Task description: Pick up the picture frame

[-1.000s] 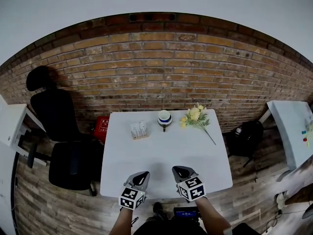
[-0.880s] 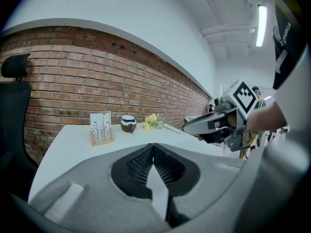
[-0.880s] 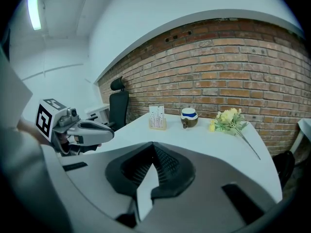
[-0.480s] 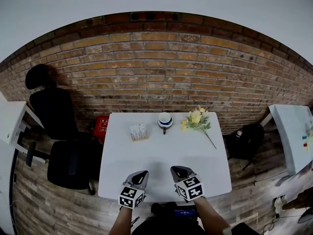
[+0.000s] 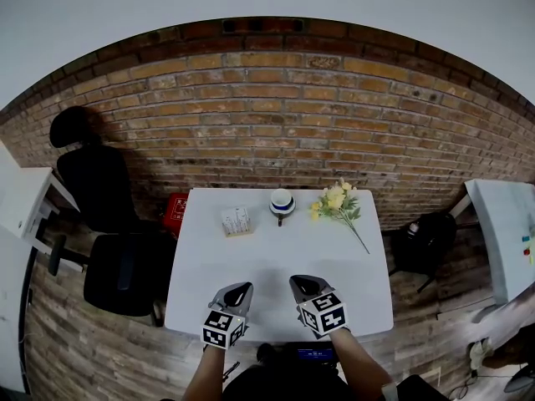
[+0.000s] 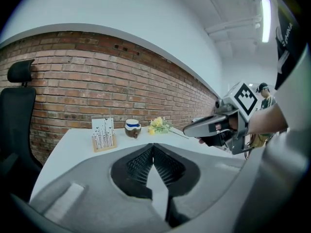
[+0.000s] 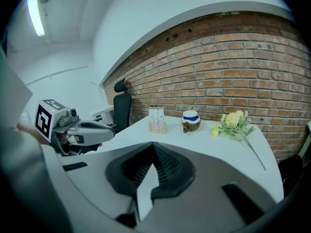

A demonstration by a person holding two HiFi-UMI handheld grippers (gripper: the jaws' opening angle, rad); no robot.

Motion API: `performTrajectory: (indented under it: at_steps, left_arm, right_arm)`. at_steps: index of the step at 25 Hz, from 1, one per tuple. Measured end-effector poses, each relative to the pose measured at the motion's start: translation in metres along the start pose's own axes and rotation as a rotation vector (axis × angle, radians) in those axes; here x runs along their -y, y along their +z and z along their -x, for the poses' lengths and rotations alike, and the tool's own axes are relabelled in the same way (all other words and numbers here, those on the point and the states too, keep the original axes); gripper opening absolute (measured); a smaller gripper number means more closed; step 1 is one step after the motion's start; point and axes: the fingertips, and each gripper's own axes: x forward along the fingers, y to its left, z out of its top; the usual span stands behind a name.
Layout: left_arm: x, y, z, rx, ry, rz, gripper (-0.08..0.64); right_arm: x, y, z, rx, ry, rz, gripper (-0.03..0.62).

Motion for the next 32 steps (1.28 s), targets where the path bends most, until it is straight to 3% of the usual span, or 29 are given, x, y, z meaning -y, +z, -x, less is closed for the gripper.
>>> performTrajectory:
  at_steps: [16,24,32]
  left_arm:
    - [0.007,-0.002,-0.003,-0.017,0.046,0.002,0.012]
    - [0.007,0.0,-0.006,-0.016,0.106,0.024,0.012]
    - [-0.026,0.011,-0.009,0.003,0.172,0.015,0.012]
  right_arm:
    - [0.007,-0.002,0.001,-0.001,0.046,0.005,0.009]
    - [0.023,-0.004,0.002,-0.008,0.086,0.016,0.009]
    - [0.025,0.014,-0.025,-0.016,0.133,0.05,0.009]
